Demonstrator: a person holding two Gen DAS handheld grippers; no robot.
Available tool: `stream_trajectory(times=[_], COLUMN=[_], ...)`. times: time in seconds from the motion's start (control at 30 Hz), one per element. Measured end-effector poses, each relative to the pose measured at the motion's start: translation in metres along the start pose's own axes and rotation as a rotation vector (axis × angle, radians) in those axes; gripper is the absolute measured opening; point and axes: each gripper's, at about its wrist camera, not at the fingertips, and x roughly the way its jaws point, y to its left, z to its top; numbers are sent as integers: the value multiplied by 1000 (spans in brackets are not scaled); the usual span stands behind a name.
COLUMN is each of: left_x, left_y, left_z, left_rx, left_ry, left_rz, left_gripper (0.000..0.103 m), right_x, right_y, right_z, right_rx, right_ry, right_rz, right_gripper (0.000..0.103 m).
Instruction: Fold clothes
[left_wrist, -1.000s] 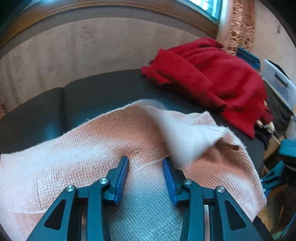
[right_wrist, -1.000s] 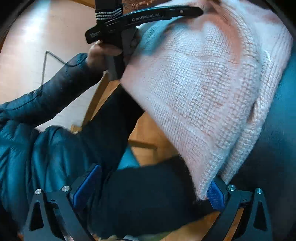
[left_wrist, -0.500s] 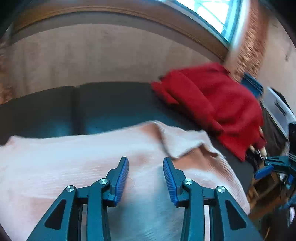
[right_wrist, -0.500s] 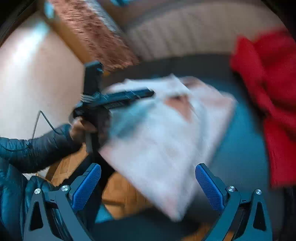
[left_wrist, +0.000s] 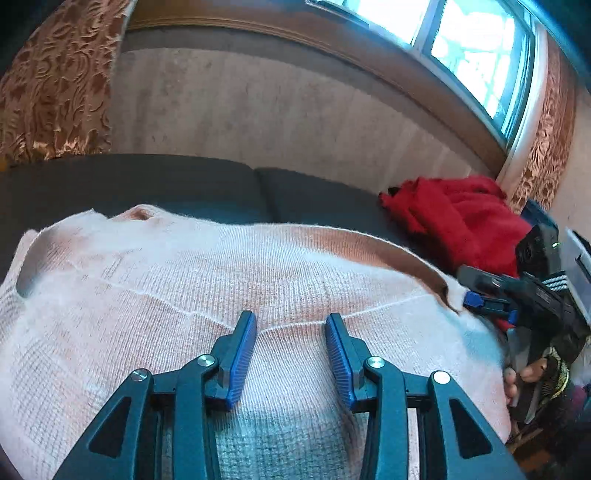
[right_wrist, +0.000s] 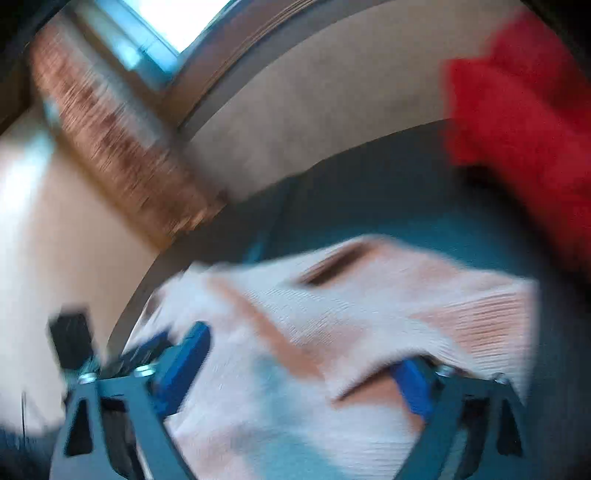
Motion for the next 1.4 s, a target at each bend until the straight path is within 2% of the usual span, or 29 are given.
stream_trajectory(times=[0.07,0.13,0.17,0.2,0.23,0.27,0.3,0.37,0.5,0.63,0.73,0.93,1.1,1.23,1.3,1.33,1.37,1.4], left_x=[0,-1,-1,-1,-2,-2,-3,-8,-44,-106,-144,-170,-153,-154,-156,-156,-157,-158], left_y=[0,0,0,0,0,1,2,3,21,71,126,181,179,184,186,188,189,190], left_z=[-2,-4,-6,-7,-7,-6,-6,-2,0,-7,-22,-52,-61,-66,-69,-70,-72,-73], left_rx=[-14,-28,-34,-41,-47,-52,-57,-62,-72,-56,-91,-127,-122,-155,-173,-182,-191,-200], left_ry=[-5,-9,-11,-14,-14,-14,-14,-3,-31,-84,-68,50,112,141,157,165,173,180], left_rz=[-11,-22,-28,-33,-39,-43,-48,-67,-76,17,97,24,-65,-58,-54,-52,-50,-48], left_gripper=[39,39,39,39,39,40,40,40,40,40,41,42,42,41,35,17,5,5], right_x=[-12,-23,-28,-33,-36,-39,-41,-41,-48,-26,7,73,65,60,59,60,60,61], right_y=[-23,-47,-54,-59,-58,-55,-51,-28,46,103,126,102,91,85,82,83,83,84], right_z=[5,8,10,12,15,18,21,24,34,31,20,-7,-3,-6,-5,-4,-3,-2], right_rx=[123,243,280,311,311,303,295,255,2,-219,-304,-288,-256,-244,-238,-237,-235,-234], right_ry=[-81,-137,-150,-161,-162,-161,-159,-148,-148,-58,38,187,167,157,155,154,154,154], right_rz=[0,-2,1,-3,-47,-69,-91,-126,-206,-164,-135,-186,-134,-113,-104,-102,-100,-99], right_gripper=[80,67,67,72,83,89,103,103,103,103,103,103,103,103,103,103,103,103])
